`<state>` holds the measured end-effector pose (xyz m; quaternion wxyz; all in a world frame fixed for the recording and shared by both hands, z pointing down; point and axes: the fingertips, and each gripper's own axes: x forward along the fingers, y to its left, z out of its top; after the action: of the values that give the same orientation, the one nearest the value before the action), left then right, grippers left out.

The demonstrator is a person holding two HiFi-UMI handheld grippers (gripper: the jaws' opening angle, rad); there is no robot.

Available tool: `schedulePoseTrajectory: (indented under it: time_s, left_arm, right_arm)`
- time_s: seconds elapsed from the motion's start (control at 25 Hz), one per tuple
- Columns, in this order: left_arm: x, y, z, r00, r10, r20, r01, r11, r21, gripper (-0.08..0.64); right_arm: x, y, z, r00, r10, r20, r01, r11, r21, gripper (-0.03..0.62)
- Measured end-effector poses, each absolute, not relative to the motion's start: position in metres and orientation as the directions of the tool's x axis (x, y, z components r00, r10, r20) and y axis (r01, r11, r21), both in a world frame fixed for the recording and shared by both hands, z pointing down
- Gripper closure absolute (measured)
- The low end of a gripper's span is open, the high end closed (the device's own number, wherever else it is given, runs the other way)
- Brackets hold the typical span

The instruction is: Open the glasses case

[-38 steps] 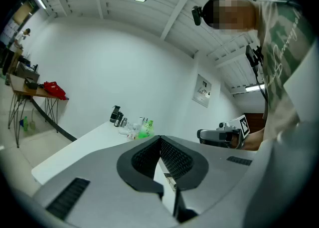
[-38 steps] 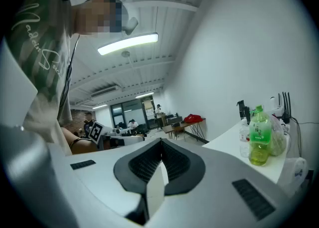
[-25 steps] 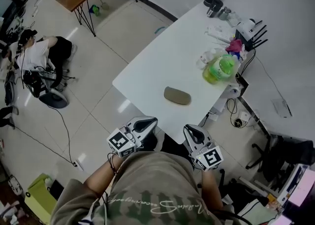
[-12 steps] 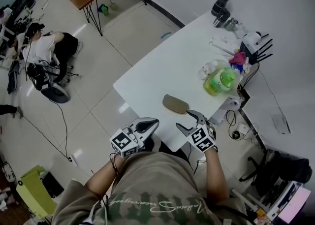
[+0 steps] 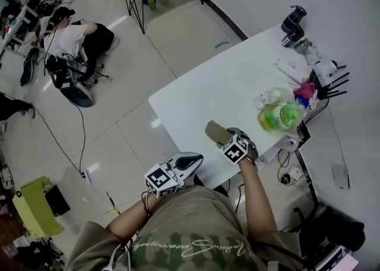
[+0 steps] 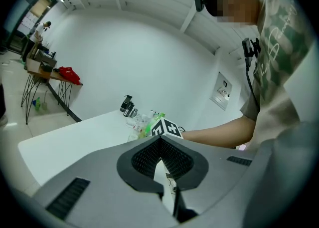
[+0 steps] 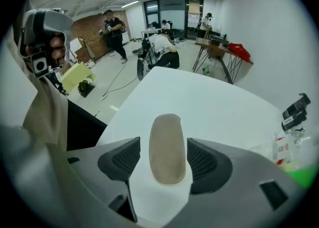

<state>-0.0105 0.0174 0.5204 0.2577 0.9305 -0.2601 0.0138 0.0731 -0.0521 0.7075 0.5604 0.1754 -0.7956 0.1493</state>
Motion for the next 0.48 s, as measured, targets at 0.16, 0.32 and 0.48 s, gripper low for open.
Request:
schedulePoseTrajectory:
  time_s: [0.16,0.32,0.48]
  left_arm:
    - [-0.007,0.009,0.523,0.856,-0.489,0.169,-0.504,-0.714,0.486,0.554]
    - [-0.008,-0.003,0.524,0.855,-0.488,0.176,-0.506,-0.708,0.492,0.554]
    - [-0.01,-0.013,0.526,0.845,-0.502,0.185,-0.52,-0.688,0.507,0.554]
  right_arm:
    - [0.068,-0.053,0.727,-0.275,-0.055,0.96,-0.403,0.913,-0.063,0.215]
    - [0.06,-0.059,0.739,-0.269,-0.026,0.963,-0.382,0.921,-0.082,0.216]
    - [0.056,-0.065,0.749,-0.23,-0.025,0.973,-0.345,0.937,-0.058,0.216]
